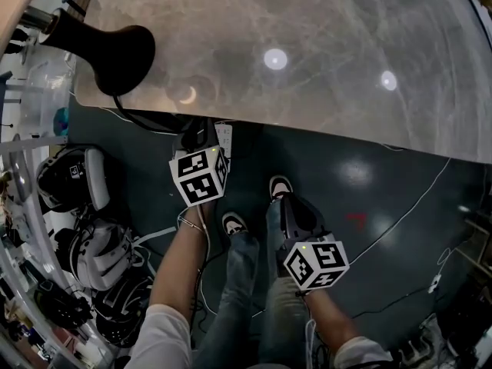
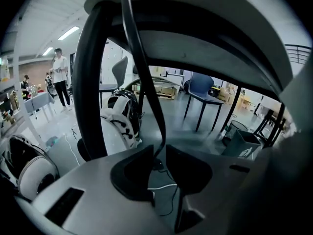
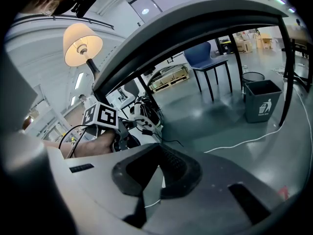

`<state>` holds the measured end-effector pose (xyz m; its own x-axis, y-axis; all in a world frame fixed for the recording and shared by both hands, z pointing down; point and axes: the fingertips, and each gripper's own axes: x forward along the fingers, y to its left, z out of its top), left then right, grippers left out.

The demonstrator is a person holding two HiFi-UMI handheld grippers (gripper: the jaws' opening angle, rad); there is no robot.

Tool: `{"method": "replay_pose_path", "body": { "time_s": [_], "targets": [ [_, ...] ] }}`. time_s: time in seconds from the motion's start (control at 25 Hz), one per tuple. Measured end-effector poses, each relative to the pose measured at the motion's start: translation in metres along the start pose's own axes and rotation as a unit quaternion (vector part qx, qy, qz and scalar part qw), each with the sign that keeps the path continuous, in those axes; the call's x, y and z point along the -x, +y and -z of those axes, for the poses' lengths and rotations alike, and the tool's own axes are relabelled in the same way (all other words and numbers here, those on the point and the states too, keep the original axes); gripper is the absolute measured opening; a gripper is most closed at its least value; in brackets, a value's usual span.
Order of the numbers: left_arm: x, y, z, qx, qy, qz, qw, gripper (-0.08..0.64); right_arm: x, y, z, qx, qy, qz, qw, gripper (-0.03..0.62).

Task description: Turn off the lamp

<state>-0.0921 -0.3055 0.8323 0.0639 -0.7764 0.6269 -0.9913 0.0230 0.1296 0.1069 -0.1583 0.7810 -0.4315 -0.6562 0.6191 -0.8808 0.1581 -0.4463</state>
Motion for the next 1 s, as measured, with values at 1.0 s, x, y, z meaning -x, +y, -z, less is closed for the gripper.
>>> {"method": "replay_pose_path", "body": {
  "time_s": [1.0],
  "targets": [
    [0.094, -0.051, -0.017, -0.055, 0.003, 0.067, 0.9962, 0.025, 0.039, 0.016, -0.031, 0.014, -0.010, 0.007, 1.000, -0.002]
  ]
}}
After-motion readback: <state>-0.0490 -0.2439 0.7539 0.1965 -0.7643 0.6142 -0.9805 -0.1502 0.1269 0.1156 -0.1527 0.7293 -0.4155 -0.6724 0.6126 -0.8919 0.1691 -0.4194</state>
